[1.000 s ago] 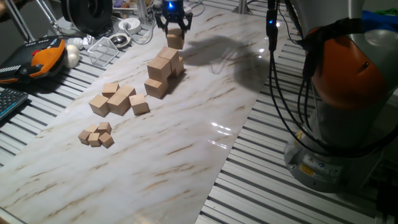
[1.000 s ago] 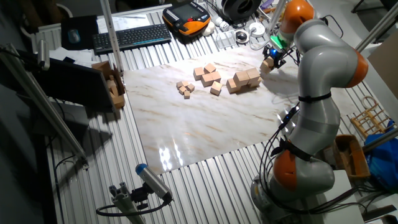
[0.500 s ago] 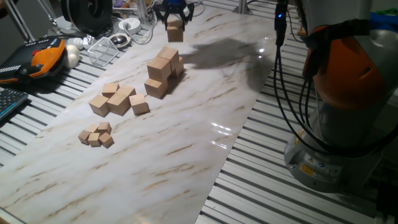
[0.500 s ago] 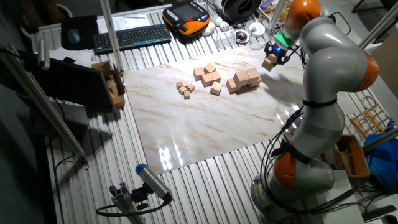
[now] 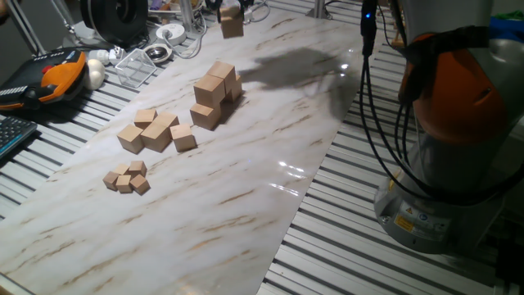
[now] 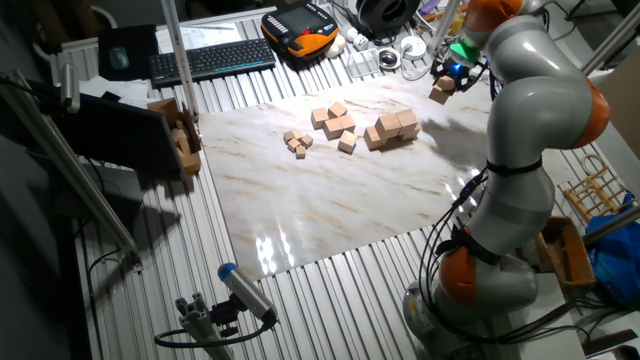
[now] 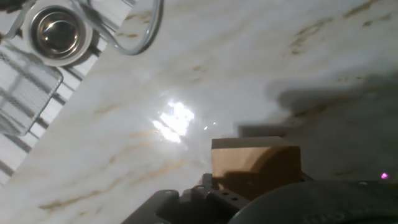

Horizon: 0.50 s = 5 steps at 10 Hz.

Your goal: Stack the blocks into a pyramid shape

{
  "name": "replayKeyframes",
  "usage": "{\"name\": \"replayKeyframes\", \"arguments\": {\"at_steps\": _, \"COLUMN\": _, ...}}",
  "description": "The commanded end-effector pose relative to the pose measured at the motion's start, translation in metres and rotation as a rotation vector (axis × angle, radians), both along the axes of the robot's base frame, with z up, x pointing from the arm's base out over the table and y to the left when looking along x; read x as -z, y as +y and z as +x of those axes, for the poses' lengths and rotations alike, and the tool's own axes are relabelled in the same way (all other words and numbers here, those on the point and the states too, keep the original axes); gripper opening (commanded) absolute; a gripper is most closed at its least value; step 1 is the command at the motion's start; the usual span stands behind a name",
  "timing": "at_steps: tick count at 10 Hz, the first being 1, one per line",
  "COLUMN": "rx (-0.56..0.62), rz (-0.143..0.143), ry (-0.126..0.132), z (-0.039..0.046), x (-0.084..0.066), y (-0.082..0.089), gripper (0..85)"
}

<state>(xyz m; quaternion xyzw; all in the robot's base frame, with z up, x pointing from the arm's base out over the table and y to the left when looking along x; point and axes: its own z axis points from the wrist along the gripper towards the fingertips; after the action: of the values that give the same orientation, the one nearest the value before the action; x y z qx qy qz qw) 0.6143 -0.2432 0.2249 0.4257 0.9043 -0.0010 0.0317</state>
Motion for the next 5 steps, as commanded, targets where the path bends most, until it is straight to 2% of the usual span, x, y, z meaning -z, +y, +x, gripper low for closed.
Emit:
{"name": "replayKeyframes", "arguments": {"at_steps": 1, "rx": -0.447, "rz": -0.053, "ry": -0.026, "z": -0.0003, "x": -0.0001, "y": -0.0004, "gripper": 0.0}}
{"name": "replayKeyframes", "arguments": {"at_steps": 2, "rx": -0.572, "rz": -0.089, "ry": -0.038, "z": -0.0003, "x": -0.0001, "y": -0.0004, "gripper": 0.0}}
{"name": "replayKeyframes", "arguments": {"at_steps": 3, "rx": -0.652, "rz": -0.068, "ry": -0.050, "z": -0.0003, "x": -0.0001, "y": -0.0004, "gripper": 0.0}}
{"name": "replayKeyframes", "arguments": {"at_steps": 5, "rx": -0.816, "rz": -0.024, "ry": -0.056, "z": -0.0003, "x": -0.0001, "y": -0.0004, "gripper": 0.0}}
